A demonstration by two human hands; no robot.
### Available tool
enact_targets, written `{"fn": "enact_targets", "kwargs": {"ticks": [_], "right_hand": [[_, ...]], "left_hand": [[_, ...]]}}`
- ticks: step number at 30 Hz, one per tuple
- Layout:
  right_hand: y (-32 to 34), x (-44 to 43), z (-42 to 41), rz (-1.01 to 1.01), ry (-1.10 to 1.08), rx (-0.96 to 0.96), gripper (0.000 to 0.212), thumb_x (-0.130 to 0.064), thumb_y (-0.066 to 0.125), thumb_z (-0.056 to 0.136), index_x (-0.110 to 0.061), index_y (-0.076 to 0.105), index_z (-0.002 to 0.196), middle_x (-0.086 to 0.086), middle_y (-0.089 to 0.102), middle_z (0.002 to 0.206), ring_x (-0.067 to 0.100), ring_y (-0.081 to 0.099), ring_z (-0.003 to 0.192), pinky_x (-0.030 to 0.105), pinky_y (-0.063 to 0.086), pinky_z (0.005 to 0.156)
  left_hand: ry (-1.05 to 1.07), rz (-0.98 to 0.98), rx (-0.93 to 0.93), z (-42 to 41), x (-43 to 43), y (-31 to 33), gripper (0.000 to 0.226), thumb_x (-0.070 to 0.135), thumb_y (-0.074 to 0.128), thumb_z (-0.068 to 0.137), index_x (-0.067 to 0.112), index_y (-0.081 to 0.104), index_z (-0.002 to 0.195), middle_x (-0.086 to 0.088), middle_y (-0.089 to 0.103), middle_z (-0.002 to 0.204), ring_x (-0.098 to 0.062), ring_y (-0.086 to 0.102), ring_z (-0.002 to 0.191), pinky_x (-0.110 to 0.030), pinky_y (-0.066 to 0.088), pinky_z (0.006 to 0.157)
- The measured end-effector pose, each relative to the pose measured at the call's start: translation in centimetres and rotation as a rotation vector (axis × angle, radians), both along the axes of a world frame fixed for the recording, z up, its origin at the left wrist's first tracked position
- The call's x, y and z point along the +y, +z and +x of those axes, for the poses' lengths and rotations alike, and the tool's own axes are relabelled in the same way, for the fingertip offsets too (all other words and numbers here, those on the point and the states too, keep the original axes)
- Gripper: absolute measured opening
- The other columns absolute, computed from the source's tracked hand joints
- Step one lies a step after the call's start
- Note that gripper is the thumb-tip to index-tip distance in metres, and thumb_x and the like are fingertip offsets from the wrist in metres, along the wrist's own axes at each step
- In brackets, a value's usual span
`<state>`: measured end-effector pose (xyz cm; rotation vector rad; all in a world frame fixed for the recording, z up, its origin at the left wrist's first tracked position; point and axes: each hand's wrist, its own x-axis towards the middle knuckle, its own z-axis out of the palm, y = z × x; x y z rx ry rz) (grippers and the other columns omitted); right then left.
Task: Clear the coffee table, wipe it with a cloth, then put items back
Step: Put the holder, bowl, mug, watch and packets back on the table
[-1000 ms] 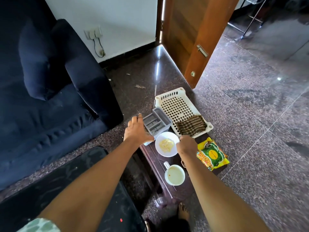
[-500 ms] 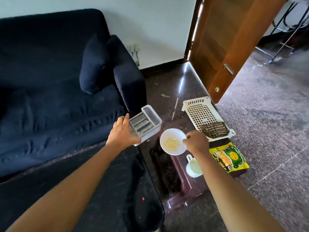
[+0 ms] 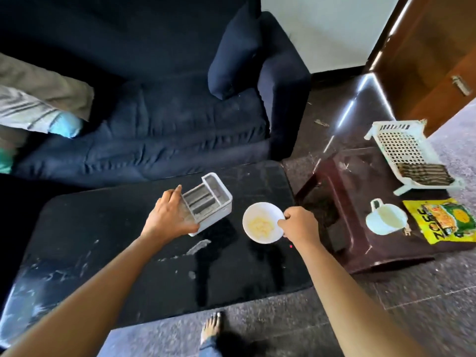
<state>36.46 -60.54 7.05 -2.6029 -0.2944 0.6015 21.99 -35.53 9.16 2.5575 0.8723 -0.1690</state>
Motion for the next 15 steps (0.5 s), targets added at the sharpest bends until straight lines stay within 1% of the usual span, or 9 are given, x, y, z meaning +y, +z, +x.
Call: {"fn": "enact_targets", "kwargs": {"ticks": [2, 4, 7, 10, 12, 15], "right_hand": [[-0.3, 2.2, -1.6, -0.006, 0.027, -0.011, 0.031, -0.009, 0.058, 0.075, -0.015, 0.037, 0.052, 0.013, 0.067, 0.071, 0.031, 0.066, 0.072, 0.033, 0.05, 0.06], [-0.6, 4.8, -3.1, -0.012, 0.051, -0.011, 0.029, -0.008, 0.056, 0.074, -0.014, 0.038, 0.052, 0.011, 0.065, 0.069, 0.03, 0.065, 0.069, 0.033, 0.049, 0.056], [-1.5, 9.0, -5.3, -0.026, 0.089, 0.005, 0.024, -0.009, 0.055, 0.073, -0.013, 0.042, 0.055, 0.008, 0.063, 0.066, 0.029, 0.065, 0.066, 0.035, 0.051, 0.057], [-2.8, 13.8, -7.2, -0.03, 0.124, 0.015, 0.02, -0.007, 0.055, 0.073, -0.012, 0.043, 0.057, 0.01, 0.063, 0.066, 0.029, 0.065, 0.066, 0.034, 0.049, 0.056], [-3.5, 17.2, -8.6, -0.032, 0.134, 0.016, 0.014, -0.007, 0.055, 0.073, -0.009, 0.048, 0.061, 0.012, 0.064, 0.068, 0.03, 0.065, 0.067, 0.035, 0.048, 0.055], [-4.6, 21.7, -10.4, -0.046, 0.142, -0.001, 0.009, -0.009, 0.056, 0.075, -0.004, 0.054, 0.068, 0.016, 0.065, 0.073, 0.028, 0.062, 0.065, 0.033, 0.041, 0.052]], "left_hand": [[0.041, -0.01, -0.011, -2.7, 2.5, -0.3, 0.114, 0.04, 0.079, 0.058, 0.012, 0.019, 0.151, -0.003, 0.035, 0.142, -0.024, 0.035, 0.132, -0.036, 0.036, 0.104], [0.086, -0.008, -0.024, -5.3, 5.5, -0.7, 0.113, 0.039, 0.08, 0.058, 0.015, 0.021, 0.151, -0.002, 0.036, 0.142, -0.024, 0.036, 0.132, -0.037, 0.037, 0.103], [0.126, 0.007, -0.012, -8.3, 9.8, -1.3, 0.114, 0.04, 0.081, 0.056, 0.015, 0.022, 0.15, -0.003, 0.036, 0.142, -0.025, 0.036, 0.131, -0.037, 0.037, 0.103], [0.123, 0.021, 0.009, -10.4, 14.9, -2.0, 0.115, 0.038, 0.082, 0.057, 0.015, 0.02, 0.151, -0.003, 0.033, 0.144, -0.026, 0.035, 0.133, -0.038, 0.036, 0.104], [0.108, 0.03, 0.038, -11.8, 18.7, -2.4, 0.115, 0.038, 0.082, 0.058, 0.015, 0.019, 0.151, -0.003, 0.031, 0.146, -0.025, 0.034, 0.133, -0.038, 0.036, 0.104], [0.072, 0.044, 0.079, -13.7, 24.2, -2.9, 0.117, 0.038, 0.083, 0.056, 0.014, 0.019, 0.151, -0.004, 0.032, 0.146, -0.026, 0.034, 0.132, -0.037, 0.035, 0.105]]}}
